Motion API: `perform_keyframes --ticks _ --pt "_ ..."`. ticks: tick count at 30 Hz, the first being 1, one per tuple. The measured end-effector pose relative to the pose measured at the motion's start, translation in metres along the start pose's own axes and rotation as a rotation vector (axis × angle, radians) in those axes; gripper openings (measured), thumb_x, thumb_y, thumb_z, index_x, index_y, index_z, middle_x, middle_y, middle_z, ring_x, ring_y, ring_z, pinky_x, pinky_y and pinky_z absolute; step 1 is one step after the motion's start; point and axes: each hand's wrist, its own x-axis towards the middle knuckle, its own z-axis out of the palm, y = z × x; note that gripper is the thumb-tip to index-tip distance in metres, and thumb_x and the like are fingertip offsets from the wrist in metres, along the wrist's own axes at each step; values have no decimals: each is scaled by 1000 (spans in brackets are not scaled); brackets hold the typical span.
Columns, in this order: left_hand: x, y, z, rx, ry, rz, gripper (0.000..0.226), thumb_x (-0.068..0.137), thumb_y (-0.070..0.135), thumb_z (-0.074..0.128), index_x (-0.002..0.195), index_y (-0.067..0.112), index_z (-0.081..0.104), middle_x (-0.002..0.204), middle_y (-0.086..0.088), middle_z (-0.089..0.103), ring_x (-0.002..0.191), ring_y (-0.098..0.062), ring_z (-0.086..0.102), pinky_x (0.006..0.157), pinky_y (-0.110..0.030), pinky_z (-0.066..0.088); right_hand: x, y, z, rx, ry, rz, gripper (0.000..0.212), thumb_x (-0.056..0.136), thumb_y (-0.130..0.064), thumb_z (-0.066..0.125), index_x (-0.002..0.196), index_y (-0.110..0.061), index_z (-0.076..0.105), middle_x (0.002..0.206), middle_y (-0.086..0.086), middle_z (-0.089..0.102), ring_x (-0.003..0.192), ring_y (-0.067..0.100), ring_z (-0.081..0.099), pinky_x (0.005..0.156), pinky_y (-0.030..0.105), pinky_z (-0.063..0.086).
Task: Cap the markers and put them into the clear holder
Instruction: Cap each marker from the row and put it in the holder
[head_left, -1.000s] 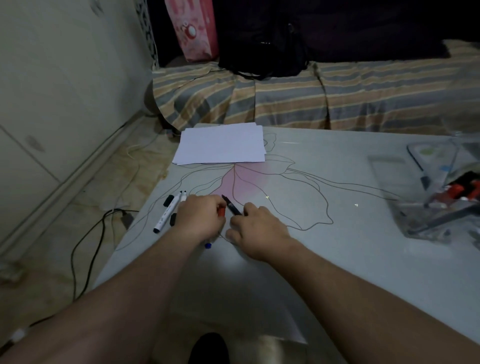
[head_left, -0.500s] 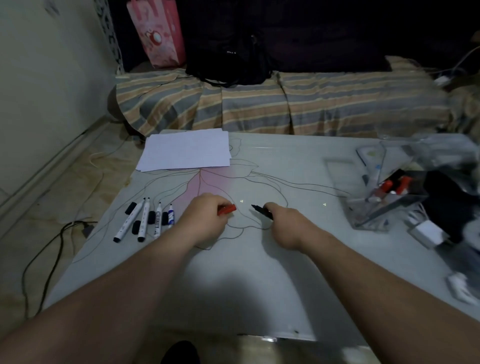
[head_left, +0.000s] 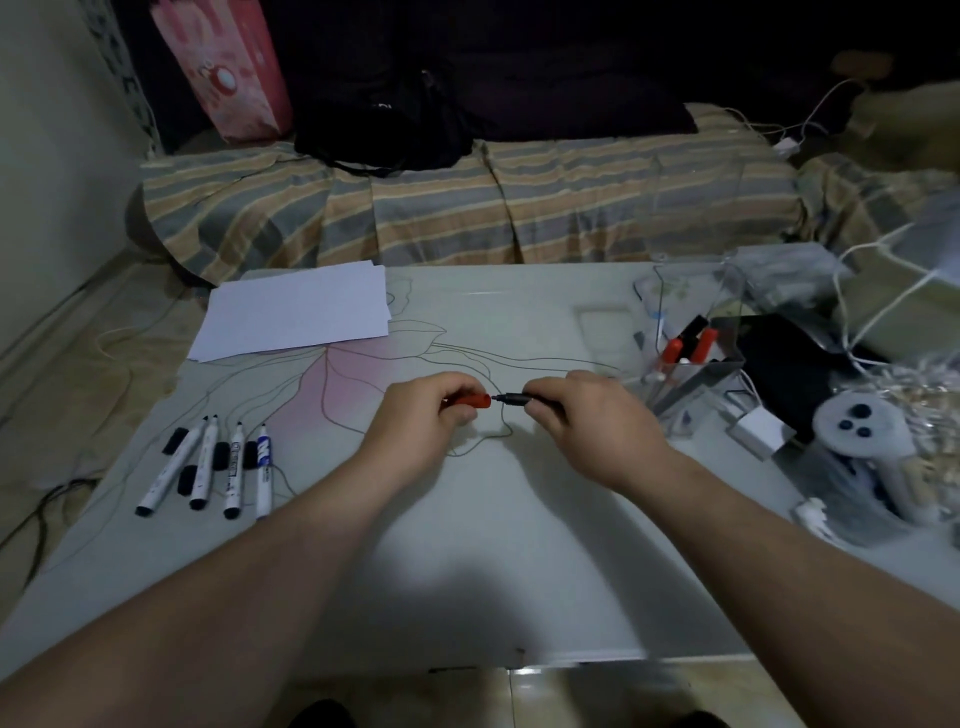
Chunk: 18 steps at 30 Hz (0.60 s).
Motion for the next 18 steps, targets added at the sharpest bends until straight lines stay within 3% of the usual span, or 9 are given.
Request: perform_keyframes --ticks 7,12,18 --pt "6 11 11 120 17 82 18 89 22 71 104 32 75 91 19 73 86 -1 62 76 -10 41 -3 5 -4 -98 14 6 27 102 -50 44 112 -37 65 91 -2 54 92 27 59 66 34 40" --pt "7 20 15 202 9 160 18 93 23 66 108 30 74 100 10 74 98 -11 60 87 -28 46 0 2 -4 -99 47 -22 27 101 -48 47 107 -30 66 88 -2 53 90 29 59 68 36 44" --pt "5 33 16 176 104 203 18 99 23 58 110 25 73 101 8 70 97 -10 57 81 -22 40 10 1 -10 -8 141 -84 24 97 -43 55 100 -25 71 82 -2 57 83 27 57 72 44 49"
